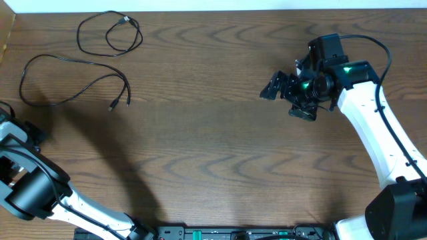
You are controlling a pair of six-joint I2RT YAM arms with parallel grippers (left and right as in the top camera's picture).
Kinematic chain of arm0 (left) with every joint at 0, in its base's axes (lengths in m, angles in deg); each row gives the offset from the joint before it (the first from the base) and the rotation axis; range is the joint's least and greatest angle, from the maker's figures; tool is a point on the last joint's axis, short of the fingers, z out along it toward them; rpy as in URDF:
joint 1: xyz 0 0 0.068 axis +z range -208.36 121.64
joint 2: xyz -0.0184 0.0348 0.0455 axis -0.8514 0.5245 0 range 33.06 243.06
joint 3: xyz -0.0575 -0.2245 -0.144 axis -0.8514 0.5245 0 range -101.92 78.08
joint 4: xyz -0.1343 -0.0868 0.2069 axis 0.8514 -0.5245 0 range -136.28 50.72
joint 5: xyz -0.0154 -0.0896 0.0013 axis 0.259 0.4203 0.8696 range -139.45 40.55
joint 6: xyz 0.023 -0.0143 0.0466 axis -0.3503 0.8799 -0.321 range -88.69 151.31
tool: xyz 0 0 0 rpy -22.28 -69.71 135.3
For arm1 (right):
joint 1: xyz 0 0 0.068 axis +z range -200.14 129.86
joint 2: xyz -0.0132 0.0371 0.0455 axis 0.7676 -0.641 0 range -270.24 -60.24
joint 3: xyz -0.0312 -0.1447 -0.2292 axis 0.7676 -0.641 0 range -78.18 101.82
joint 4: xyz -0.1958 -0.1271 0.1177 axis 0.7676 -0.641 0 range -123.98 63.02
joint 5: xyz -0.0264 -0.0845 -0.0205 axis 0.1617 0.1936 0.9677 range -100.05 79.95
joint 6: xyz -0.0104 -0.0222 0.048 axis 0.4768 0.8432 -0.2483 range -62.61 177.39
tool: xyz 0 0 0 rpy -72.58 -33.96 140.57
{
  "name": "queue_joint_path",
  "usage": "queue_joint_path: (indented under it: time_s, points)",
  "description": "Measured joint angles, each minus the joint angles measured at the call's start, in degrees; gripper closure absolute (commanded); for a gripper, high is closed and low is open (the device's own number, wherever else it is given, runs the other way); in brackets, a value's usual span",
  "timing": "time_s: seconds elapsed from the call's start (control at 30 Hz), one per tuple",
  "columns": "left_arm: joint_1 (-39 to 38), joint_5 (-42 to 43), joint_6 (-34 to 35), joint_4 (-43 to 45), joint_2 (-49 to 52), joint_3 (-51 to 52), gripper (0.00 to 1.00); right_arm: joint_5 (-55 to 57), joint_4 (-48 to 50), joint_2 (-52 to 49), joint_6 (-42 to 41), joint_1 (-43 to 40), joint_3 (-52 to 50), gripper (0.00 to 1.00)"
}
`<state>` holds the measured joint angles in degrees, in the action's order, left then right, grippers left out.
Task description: Untangle cables
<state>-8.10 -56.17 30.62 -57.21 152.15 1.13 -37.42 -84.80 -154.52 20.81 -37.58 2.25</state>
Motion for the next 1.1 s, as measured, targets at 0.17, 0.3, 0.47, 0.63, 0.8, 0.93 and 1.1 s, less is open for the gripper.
queue_joint_path:
  time_s: [0.17, 0.3, 0.47, 0.63, 0.8, 0.93, 1.1]
  points:
    - [0.4, 2.8, 1.0, -0.3, -2.4, 1.4, 0.05, 0.0, 0.2, 0.0, 0.0, 0.0, 0.0, 0.01]
    - [0.4, 7.5, 0.9, -0.3, -7.9, 1.6, 0.04, 0.2, 0.2, 0.0, 0.0, 0.0, 0.0, 0.01]
    - [0.1, 24.3, 13.7, 2.4, -19.2, 1.7, 0.04, 2.4, -0.4, 0.0, 1.4, 0.0, 0.0, 0.01]
    - [-7.6, 38.0, 28.8, -0.6, -26.9, 1.7, 0.04, 3.1, -2.5, 0.0, 6.8, -1.5, 0.0, 0.01]
    - [-28.6, 41.6, 28.0, -12.1, -34.2, 1.7, 0.04, 3.6, -7.8, 0.0, 12.7, -6.4, 0.0, 0.01]
    - [-47.6, 36.7, 26.3, -23.1, -39.1, 1.8, 0.03, 3.9, -14.0, 0.0, 16.8, -9.5, 0.0, 0.01]
    - [-60.9, 30.3, 25.4, -29.2, -42.9, 1.8, 0.03, 3.9, -20.3, 0.9, 21.5, -11.6, 0.0, 0.01]
